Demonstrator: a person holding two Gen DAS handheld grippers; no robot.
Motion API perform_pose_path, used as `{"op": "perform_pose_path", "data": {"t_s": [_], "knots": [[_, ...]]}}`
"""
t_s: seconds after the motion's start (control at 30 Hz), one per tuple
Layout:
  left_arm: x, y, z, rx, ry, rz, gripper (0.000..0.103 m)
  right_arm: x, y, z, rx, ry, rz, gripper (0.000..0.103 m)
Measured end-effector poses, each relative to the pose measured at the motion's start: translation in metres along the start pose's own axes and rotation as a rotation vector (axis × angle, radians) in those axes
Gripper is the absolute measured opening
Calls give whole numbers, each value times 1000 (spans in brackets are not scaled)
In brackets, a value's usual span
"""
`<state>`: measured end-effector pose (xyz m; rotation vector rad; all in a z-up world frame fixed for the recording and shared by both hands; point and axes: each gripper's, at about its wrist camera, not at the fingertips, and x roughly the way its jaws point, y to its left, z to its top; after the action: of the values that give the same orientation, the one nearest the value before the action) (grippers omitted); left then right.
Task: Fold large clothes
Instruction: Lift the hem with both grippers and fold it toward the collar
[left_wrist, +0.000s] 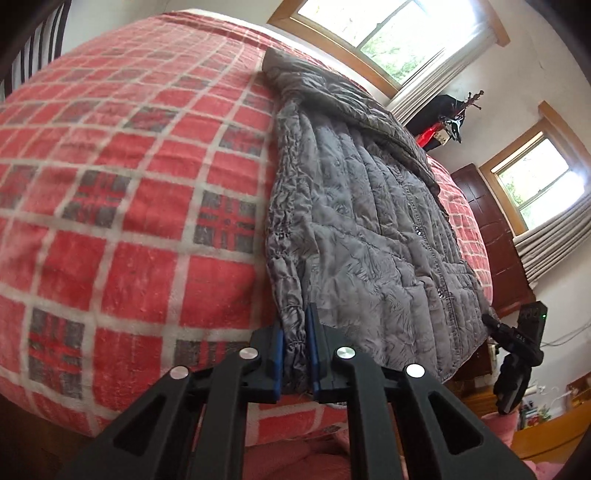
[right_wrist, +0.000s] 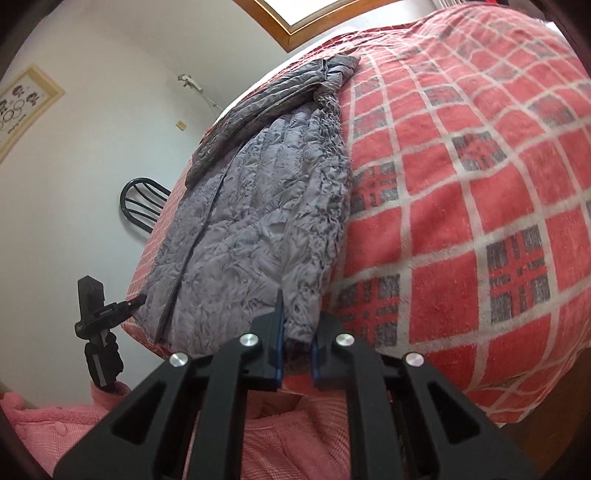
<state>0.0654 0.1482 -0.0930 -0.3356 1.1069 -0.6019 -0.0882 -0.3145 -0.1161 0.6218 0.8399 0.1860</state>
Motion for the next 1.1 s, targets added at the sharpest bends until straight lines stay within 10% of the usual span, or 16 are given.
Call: {"op": "perform_pose_path", "data": {"t_s": [0.47, 1.1], "knots": [[-52, -37, 121, 33, -191, -137, 10, -43, 46, 138, -36, -140, 142, 9], [81, -29, 359, -87, -160, -23, 9, 65, 0, 350, 196, -53, 52, 9]]}}
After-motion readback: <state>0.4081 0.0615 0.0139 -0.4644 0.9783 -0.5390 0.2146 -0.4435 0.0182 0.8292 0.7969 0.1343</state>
